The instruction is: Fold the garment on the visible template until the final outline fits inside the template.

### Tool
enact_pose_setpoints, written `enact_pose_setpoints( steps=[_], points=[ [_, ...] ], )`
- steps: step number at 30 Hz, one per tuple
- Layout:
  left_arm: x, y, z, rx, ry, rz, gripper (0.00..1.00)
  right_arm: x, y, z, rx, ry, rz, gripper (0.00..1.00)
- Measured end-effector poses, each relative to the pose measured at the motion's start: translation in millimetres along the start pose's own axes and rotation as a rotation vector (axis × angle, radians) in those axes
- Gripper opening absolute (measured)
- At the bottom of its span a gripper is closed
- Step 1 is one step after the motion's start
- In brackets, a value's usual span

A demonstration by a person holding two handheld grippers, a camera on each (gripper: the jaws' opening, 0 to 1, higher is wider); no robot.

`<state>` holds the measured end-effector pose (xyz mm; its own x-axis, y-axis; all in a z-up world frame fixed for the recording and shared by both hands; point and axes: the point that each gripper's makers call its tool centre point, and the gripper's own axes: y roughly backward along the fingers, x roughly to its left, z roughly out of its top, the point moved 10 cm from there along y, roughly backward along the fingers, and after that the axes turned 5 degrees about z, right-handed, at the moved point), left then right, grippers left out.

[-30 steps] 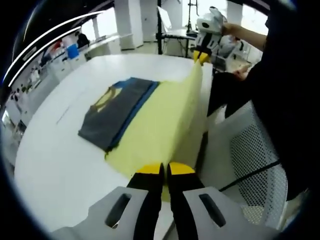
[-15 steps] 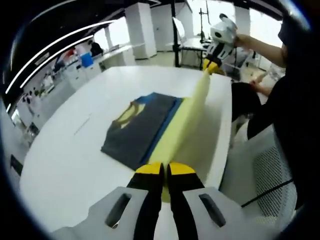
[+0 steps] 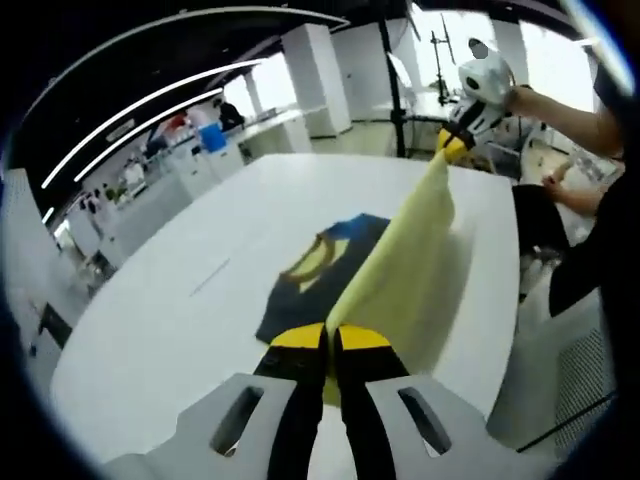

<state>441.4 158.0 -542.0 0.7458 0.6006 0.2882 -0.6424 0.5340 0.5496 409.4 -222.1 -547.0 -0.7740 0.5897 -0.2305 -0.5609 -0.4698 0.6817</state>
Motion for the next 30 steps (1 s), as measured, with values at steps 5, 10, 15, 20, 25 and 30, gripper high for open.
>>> enact_pose_setpoints(
  steps=[5, 10, 15, 20, 25, 30],
  points=[
    [11.0, -7, 9.1, -0.032, 0.025, 0.069, 0.01, -15, -3, 9.3, -0.034, -0.010, -0.052, 0.00],
    [23.4, -15, 16.5, -0.061, 0.080, 0.131, 0.01, -28, -7, 17.9, -0.061, -0.013, -0.096, 0.00],
    [32.0, -23, 20.0, -0.087, 0.121, 0.161, 0.01, -40, -18, 23.6, -0.065, 0.002, -0.143, 0.00],
    [38.6, -35, 17.9, -0.081, 0.122, 0.184, 0.01, -48, -30, 25.0, -0.065, -0.025, -0.167, 0.00],
    [44.3, -49, 15.5, -0.077, 0.127, 0.192, 0.01, -54, -42, 22.0, -0.054, -0.053, -0.180, 0.00],
    [51.7, -67, 10.1, -0.041, 0.121, 0.214, 0.01, -65, -61, 15.0, -0.076, -0.132, -0.165, 0.00]
  ],
)
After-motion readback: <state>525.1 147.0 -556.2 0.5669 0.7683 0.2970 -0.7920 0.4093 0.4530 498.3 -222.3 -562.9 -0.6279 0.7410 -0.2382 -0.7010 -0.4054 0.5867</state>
